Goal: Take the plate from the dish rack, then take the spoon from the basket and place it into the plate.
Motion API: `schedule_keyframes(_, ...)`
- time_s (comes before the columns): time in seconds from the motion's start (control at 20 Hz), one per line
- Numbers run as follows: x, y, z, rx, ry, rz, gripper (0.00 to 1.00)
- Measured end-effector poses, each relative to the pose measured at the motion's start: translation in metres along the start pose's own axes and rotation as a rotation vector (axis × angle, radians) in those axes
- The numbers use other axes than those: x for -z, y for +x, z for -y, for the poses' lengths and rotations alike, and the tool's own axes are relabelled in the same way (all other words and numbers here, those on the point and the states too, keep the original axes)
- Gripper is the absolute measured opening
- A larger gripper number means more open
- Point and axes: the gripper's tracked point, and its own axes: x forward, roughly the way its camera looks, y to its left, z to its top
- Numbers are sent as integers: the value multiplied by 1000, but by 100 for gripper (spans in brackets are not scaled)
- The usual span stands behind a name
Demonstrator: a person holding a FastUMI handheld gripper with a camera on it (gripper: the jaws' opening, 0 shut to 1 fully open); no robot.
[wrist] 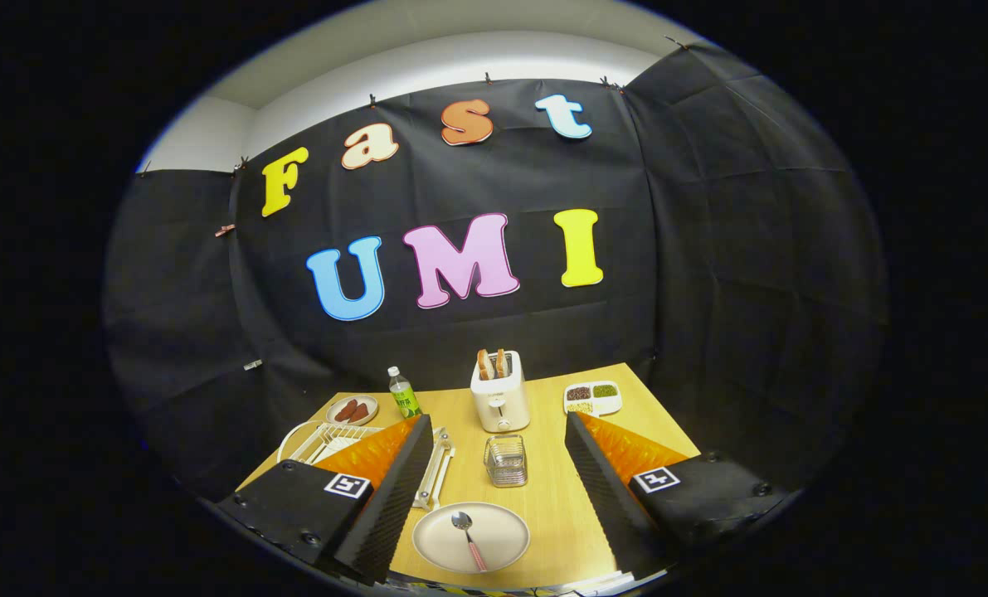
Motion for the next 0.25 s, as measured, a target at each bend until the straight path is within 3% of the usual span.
schedule_keyframes(0.25, 3, -16, 0, -92, 21, -15, 98)
